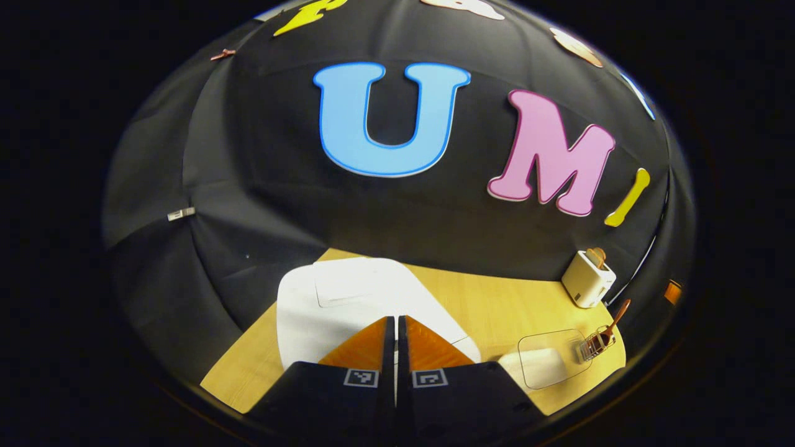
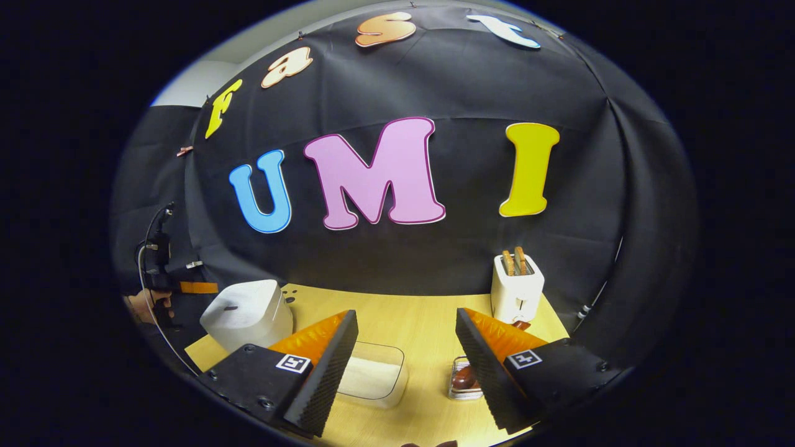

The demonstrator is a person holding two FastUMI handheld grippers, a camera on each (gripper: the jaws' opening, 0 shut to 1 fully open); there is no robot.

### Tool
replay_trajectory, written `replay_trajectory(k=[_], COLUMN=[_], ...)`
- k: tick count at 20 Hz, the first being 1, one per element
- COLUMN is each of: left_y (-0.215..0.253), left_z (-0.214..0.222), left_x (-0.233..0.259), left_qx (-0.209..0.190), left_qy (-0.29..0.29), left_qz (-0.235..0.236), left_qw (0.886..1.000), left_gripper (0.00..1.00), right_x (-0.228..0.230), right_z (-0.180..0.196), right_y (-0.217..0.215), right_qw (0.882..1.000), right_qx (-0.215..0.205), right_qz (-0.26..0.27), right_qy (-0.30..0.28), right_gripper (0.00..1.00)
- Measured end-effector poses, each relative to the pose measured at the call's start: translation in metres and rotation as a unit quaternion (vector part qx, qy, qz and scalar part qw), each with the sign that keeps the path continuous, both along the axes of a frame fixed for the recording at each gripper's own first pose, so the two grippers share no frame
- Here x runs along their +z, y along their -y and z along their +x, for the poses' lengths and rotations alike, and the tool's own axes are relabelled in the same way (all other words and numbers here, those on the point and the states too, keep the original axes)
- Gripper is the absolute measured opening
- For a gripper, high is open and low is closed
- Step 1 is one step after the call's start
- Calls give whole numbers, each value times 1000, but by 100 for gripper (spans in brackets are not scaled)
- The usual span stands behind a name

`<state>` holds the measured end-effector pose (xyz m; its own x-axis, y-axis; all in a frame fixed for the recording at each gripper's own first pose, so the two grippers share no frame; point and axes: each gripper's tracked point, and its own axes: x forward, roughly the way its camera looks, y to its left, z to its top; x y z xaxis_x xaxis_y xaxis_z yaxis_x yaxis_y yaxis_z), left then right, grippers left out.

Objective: Close the left gripper, press the button to open the rice cooker; take a wooden spoon from the chopstick holder with the right hand, scoop a spoonful of rice and pour it into the rice cooker, then put the wooden spoon back into the chopstick holder.

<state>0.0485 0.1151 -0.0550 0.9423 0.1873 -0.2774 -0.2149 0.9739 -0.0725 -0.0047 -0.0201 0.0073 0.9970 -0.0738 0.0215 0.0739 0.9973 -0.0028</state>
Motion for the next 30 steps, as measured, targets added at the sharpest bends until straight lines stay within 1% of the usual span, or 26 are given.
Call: replay_trajectory(k=[3,10,11,12,18,20,21,22,23,26,28,30], left_y=[-1,-6,-6,-5,-4,-4,-4,-3,-3,-4,-4,-5], left_z=[12,26,26,25,23,22,21,22,21,21,21,20], left_x=[-21,-41,-45,-50,-56,-57,-62,-58,-61,-54,-41,-18], left_qx=[-5,-10,-10,-10,-6,-7,-6,-5,-5,-3,0,4], left_qy=[-31,-66,-69,-77,-94,-104,-119,-111,-119,-110,-83,-43], left_qz=[-21,-19,-19,-19,-20,-14,-18,-19,-24,-32,-20,2], left_qw=[999,998,997,997,995,994,993,994,993,993,996,999], left_gripper=[5,5,2,5,6,6,6,6,6,6,6,6], right_x=[1,-1,0,0,-3,-4,-5,-5,-6,-5,-5,-4], right_z=[-6,-17,-19,-19,-21,-22,-23,-23,-24,-28,-31,-33], right_y=[5,14,14,15,14,13,13,13,13,14,18,22], right_qw=[1000,1000,1000,1000,1000,1000,1000,1000,1000,1000,1000,999], right_qx=[-11,-29,-30,-30,-28,-27,-26,-25,-26,-26,-29,-33], right_qz=[-2,1,0,0,3,3,3,3,4,3,1,4], right_qy=[2,3,3,3,2,1,1,1,0,2,2,3], right_gripper=[98,98,99,98,98,98,98,98,99,98,98,98])
